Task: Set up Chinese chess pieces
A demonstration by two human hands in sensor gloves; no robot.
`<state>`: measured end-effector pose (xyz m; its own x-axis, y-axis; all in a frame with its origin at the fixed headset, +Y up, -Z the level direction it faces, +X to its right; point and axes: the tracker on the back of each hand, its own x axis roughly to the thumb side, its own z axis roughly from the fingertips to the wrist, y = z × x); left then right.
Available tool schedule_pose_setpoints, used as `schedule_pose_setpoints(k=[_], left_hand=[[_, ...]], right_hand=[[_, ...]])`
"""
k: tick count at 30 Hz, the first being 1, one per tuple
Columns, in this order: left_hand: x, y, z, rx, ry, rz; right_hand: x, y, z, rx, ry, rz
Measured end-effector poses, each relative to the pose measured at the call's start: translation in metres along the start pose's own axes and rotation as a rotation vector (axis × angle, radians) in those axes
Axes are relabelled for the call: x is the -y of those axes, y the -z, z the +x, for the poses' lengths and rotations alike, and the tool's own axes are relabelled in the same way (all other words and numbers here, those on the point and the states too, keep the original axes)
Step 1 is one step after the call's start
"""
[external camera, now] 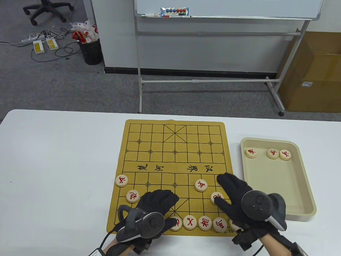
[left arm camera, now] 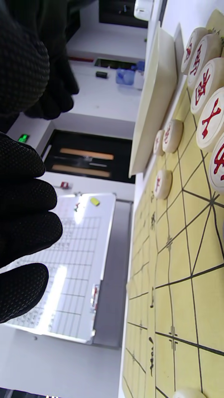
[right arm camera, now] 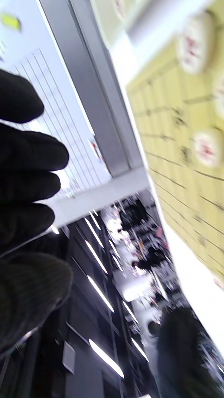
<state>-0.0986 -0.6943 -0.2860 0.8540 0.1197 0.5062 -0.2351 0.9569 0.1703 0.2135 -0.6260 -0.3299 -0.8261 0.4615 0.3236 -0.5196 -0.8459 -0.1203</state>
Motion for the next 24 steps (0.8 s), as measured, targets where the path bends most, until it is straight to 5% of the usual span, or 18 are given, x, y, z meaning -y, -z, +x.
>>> schedule_pose_setpoints(k=[5,11,14,24], left_hand=[[0.002,-0.002,0.001,0.012,-0.004,-0.009],[0.003,-0.003,0.002,0.012,-0.005,-0.024],[0.003,-0.003,0.0,0.003,-0.007,-0.031],[0.001,-0.004,-0.001,-0.018,-0.001,-0.049]], right_hand=[[0.025,0.066,-0.059,-0.222,-0.194,-0.019],[-0.013,0.133,-0.13,-0.401,-0.472,0.202],[-0.04,0.154,-0.154,-0.452,-0.638,0.288],[-0.087,0.17,-0.189,-0.543,-0.692,0.4]])
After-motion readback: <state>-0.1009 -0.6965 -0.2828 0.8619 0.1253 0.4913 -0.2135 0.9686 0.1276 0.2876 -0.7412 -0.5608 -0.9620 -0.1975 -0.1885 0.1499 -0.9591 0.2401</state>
